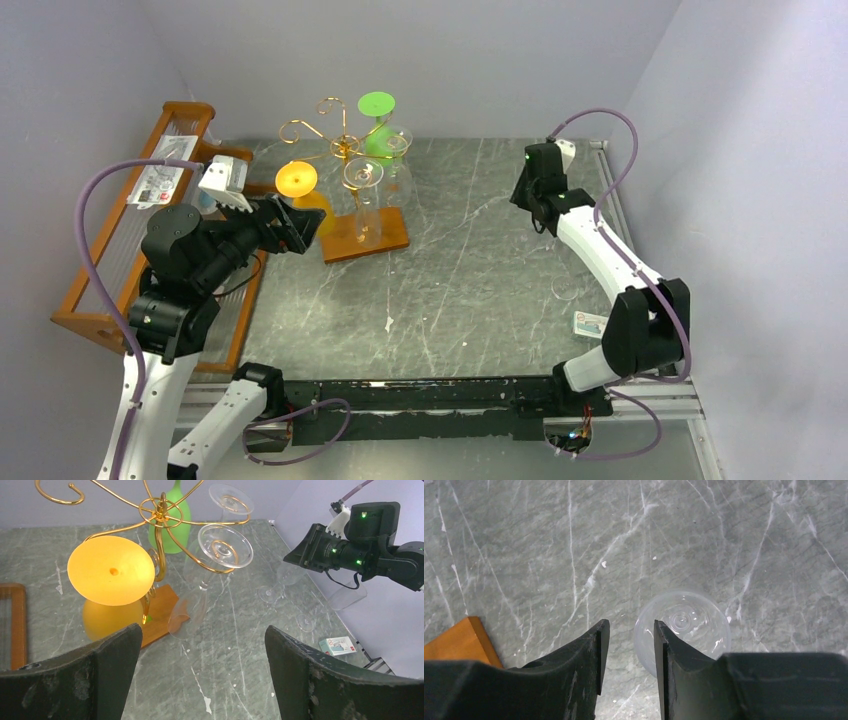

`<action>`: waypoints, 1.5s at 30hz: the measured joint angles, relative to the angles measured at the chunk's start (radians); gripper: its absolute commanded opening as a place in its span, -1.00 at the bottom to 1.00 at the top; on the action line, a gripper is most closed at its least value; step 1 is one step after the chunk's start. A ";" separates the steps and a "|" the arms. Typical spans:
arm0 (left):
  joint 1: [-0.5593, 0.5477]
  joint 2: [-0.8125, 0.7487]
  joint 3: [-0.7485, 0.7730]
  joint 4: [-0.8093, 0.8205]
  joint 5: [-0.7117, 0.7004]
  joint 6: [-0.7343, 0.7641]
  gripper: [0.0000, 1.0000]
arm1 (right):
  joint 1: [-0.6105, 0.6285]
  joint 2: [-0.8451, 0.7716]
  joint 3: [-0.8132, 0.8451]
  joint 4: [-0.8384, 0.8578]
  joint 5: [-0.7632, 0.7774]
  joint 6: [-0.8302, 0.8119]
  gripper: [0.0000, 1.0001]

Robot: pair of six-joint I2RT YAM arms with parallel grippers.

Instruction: Place the wine glass upside down on the wine glass rack

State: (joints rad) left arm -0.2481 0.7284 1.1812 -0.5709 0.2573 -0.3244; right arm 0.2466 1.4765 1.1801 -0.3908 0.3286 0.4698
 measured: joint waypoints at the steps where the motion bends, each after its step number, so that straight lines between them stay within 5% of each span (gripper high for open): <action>1: 0.000 0.000 0.000 0.000 0.000 0.000 0.93 | 0.000 0.002 0.002 -0.003 0.003 0.001 -0.32; 13: -0.002 0.005 0.029 0.000 0.004 0.004 0.93 | 0.000 0.030 0.030 -0.030 -0.012 -0.003 -1.00; 24: -0.003 0.084 0.051 0.120 0.309 -0.082 0.93 | 0.001 -0.184 -0.093 0.045 -0.151 0.058 -1.00; 32: -0.004 0.106 -0.039 0.605 0.588 -0.455 0.93 | 0.001 -0.438 -0.243 0.310 -0.279 0.140 -1.00; 37: -0.011 0.144 -0.036 0.751 0.569 -0.615 0.90 | 0.002 -0.540 -0.333 0.495 -0.338 0.186 -1.00; 45: -0.177 0.201 -0.069 0.806 0.263 -0.766 0.81 | 0.013 -0.716 -0.485 0.776 -0.406 0.229 -1.00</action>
State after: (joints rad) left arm -0.4252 0.9298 1.1118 0.2356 0.5205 -1.0904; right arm 0.2600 0.7605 0.6952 0.3847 -0.0772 0.6983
